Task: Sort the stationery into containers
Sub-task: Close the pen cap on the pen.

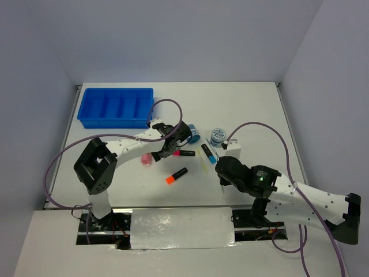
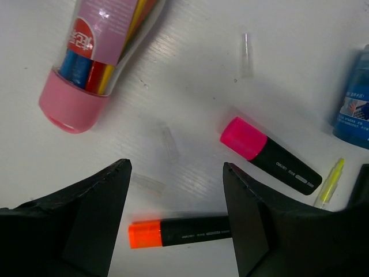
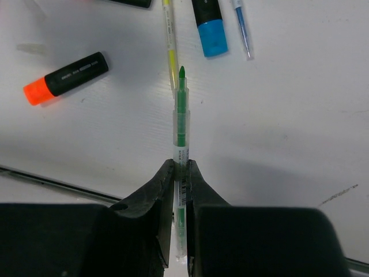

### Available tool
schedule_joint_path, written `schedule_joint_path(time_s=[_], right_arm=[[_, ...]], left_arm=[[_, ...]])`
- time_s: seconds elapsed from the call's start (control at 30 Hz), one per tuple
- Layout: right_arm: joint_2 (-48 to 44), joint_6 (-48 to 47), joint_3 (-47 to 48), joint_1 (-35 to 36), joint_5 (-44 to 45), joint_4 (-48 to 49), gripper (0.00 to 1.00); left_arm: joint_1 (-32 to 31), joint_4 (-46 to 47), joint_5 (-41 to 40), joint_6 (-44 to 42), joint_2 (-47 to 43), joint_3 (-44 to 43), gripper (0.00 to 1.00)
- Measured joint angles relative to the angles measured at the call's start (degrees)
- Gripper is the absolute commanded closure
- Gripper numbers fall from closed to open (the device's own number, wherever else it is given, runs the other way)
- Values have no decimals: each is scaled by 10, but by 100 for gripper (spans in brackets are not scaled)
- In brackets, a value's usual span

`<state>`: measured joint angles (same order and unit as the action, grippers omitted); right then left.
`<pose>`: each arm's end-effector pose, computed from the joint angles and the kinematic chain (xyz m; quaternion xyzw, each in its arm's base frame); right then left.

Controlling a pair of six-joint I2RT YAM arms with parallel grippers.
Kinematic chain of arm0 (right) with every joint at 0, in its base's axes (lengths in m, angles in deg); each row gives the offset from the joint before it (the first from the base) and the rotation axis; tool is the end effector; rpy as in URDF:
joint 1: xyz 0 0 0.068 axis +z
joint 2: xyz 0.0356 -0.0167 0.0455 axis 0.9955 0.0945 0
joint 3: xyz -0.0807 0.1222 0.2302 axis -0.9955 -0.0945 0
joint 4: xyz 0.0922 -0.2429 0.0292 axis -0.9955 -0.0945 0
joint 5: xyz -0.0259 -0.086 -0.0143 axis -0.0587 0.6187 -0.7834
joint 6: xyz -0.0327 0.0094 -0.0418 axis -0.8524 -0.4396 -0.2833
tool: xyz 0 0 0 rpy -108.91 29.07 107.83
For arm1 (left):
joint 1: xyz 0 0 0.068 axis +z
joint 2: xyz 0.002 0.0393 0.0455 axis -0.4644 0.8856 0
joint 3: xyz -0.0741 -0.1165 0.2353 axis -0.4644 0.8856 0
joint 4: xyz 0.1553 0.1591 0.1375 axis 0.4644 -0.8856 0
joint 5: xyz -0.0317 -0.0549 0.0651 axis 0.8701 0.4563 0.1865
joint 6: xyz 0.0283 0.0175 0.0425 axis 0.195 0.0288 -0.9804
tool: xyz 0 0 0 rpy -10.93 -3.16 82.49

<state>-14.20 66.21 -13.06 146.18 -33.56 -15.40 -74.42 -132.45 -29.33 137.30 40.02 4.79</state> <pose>0.0875 0.1252 0.2556 -0.0772 0.9169 0.0945 0.3800 0.2545 -0.2421 0.2183 -0.3235 0.8960 0.0196 0.3035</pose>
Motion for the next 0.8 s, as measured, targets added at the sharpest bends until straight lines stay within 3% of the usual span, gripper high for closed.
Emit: schedule_joint_path(time_s=[0.37,0.53,0.8], right_arm=[[2,-16,-5,0,-7,11,100],[4,-19,-8,0,-13,19,100],[6,-24,-8,0,-16,21,100]], left_arm=[[21,67,52,-12,16,39,31],[21,76,63,-10,33,50,40],[21,83,68,1,38,67,42]])
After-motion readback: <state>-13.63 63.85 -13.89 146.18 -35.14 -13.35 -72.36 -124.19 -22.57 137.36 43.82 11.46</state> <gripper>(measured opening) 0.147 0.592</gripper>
